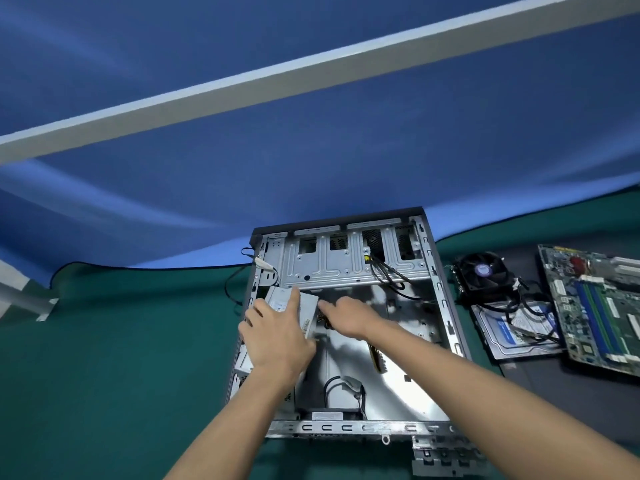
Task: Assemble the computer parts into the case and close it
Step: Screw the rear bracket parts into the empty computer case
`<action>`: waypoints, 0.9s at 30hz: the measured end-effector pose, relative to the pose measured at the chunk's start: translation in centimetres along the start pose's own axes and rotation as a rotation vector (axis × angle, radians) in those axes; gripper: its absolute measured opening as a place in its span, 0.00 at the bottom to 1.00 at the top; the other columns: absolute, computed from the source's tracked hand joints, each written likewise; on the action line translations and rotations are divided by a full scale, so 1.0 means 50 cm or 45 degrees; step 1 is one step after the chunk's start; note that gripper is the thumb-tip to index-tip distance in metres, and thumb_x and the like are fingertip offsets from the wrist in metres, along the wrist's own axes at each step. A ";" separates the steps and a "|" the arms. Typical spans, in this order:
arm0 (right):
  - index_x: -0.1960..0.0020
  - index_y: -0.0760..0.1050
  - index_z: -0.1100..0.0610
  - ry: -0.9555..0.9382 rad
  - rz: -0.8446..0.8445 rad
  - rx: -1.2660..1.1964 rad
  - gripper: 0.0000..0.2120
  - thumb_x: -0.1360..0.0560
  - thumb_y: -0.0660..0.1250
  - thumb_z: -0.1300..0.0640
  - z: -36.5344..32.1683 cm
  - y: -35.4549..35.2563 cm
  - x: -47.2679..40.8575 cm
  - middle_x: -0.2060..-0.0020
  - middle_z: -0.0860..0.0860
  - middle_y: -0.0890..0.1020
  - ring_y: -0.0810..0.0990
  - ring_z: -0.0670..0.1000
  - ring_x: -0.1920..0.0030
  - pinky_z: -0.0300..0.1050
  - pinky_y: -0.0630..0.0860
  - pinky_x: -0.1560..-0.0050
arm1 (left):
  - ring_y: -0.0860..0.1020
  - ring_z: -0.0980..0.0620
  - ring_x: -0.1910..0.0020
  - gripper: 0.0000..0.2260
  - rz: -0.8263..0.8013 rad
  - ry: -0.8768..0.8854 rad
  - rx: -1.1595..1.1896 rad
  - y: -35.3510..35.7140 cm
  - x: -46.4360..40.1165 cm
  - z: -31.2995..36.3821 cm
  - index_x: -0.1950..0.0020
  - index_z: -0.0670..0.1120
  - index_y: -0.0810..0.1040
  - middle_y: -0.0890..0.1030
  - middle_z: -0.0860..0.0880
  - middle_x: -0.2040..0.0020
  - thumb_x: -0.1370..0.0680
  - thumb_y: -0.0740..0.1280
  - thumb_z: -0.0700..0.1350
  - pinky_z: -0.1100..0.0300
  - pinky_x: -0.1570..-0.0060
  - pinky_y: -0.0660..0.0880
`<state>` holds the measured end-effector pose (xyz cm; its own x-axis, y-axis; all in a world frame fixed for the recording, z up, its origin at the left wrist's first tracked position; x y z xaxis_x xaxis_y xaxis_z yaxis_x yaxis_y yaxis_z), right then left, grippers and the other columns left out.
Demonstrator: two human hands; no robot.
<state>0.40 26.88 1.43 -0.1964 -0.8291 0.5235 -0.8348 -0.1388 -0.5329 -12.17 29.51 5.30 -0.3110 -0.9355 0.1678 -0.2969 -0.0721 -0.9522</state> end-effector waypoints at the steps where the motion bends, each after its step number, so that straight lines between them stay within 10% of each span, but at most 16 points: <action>1: 0.72 0.65 0.56 0.023 0.010 -0.044 0.30 0.20 0.49 0.37 0.000 0.003 -0.007 0.74 0.50 0.70 0.71 0.50 0.70 0.43 0.63 0.68 | 0.68 0.43 0.47 0.37 -0.007 -0.007 -0.011 0.009 -0.001 -0.001 0.25 0.60 0.49 0.67 0.41 0.44 0.29 0.63 0.65 0.52 0.49 0.65; 13: 0.54 0.77 0.62 0.031 -0.038 0.025 0.29 0.23 0.55 0.35 -0.017 0.008 -0.065 0.61 0.52 0.77 0.74 0.53 0.59 0.46 0.68 0.58 | 0.68 0.42 0.46 0.38 -0.079 -0.109 0.004 0.043 -0.034 -0.004 0.24 0.60 0.47 0.66 0.41 0.44 0.28 0.62 0.65 0.51 0.51 0.66; 27: 0.68 0.67 0.56 -0.004 0.023 0.130 0.26 0.22 0.54 0.37 -0.032 0.013 -0.061 0.69 0.50 0.73 0.75 0.55 0.59 0.45 0.67 0.59 | 0.68 0.44 0.50 0.36 0.046 -0.179 0.044 0.062 -0.021 -0.006 0.24 0.58 0.47 0.66 0.42 0.47 0.27 0.56 0.69 0.52 0.55 0.65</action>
<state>-0.36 30.20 0.54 -0.2093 -0.8338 0.5109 -0.7744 -0.1777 -0.6072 -13.02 30.39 2.22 -0.1903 -0.9768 0.0979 -0.2559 -0.0469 -0.9656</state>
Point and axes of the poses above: each hand's wrist, its own x-axis away from the middle knuckle, its own y-axis out of the palm, z = x × y, the point moved 2 cm from there along -x, towards the middle knuckle
